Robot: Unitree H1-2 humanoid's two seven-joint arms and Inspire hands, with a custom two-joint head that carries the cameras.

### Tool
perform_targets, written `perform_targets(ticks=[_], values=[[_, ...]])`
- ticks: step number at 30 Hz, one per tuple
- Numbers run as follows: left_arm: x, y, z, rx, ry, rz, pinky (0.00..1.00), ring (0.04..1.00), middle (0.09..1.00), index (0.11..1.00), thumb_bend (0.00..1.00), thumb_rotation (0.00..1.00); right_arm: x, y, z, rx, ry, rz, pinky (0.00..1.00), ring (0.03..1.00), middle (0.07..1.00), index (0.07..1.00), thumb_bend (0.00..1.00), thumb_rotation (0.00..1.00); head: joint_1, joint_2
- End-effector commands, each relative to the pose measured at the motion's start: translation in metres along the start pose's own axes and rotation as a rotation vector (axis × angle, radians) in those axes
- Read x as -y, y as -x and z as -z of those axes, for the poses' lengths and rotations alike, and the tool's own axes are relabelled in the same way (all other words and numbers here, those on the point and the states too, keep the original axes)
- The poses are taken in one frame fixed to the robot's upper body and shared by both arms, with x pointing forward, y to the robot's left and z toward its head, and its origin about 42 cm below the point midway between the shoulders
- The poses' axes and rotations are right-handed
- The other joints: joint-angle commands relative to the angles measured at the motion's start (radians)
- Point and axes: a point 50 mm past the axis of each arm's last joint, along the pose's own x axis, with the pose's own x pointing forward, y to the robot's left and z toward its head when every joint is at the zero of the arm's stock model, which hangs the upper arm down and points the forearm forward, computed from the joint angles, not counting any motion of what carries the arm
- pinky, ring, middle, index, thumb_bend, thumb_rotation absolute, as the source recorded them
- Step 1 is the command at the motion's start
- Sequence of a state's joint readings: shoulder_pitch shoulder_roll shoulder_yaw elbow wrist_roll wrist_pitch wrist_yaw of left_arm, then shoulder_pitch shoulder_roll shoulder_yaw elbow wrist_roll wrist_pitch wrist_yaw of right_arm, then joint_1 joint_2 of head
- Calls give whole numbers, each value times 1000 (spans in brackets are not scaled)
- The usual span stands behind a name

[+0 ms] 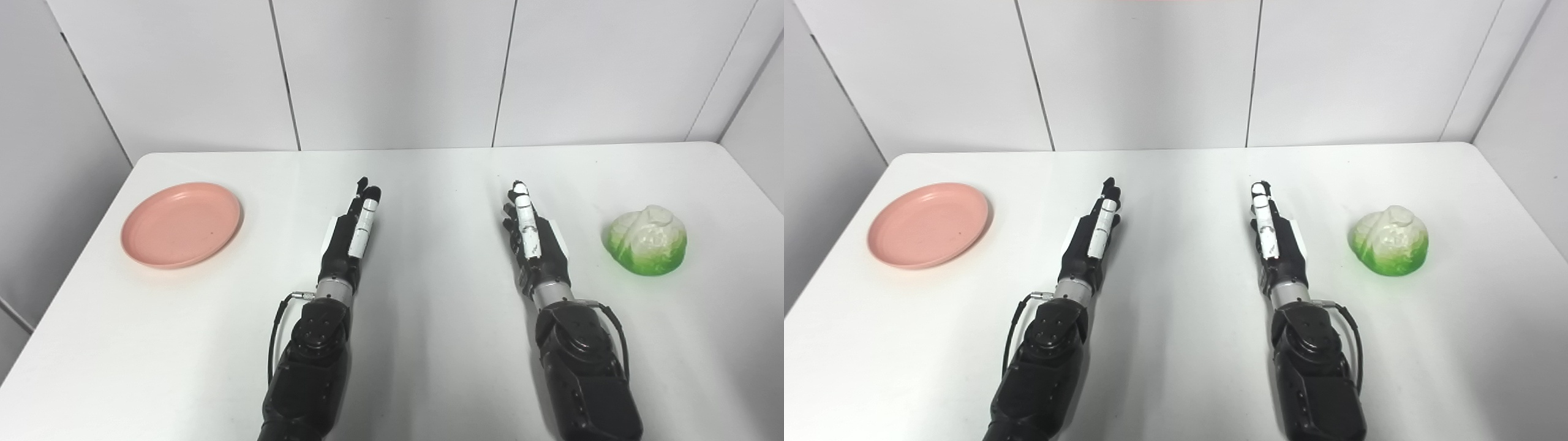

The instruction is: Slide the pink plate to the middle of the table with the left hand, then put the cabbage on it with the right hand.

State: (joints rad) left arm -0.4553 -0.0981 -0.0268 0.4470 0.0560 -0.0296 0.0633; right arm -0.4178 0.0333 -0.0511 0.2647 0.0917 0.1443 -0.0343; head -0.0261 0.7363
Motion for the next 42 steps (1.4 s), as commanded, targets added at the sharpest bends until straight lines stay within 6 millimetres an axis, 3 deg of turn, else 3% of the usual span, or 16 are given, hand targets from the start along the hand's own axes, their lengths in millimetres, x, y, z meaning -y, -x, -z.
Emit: perform_targets(ticks=[1, 14, 24, 38, 42], values=[[2, -7, -15, 51, 1, -2, 1000, 1000, 1000, 1000, 715, 1000, -9, -8, -22, 70, -6, -28, 1000, 1000, 1000, 1000, 582, 1000, 1, 0], [3, -7, -15, 56, 44, -7, 1000, 1000, 1000, 1000, 718, 1000, -9, -8, -22, 76, -7, -26, 1000, 1000, 1000, 1000, 581, 1000, -8, 4], [3, -7, -14, 83, 60, -34, 1000, 1000, 1000, 1000, 679, 1000, -11, -8, -22, 74, 1, -35, 1000, 1000, 1000, 1000, 589, 1000, -64, 5], [1, -6, -15, 87, 16, -29, 1000, 1000, 1000, 1000, 662, 1000, -12, -8, -22, 74, -5, -34, 1000, 1000, 1000, 1000, 593, 998, -52, 10], [1, -6, -13, 85, 29, -30, 1000, 1000, 1000, 1000, 677, 1000, -12, -7, -21, 73, 3, -31, 1000, 1000, 1000, 1000, 595, 1000, -32, -5]])
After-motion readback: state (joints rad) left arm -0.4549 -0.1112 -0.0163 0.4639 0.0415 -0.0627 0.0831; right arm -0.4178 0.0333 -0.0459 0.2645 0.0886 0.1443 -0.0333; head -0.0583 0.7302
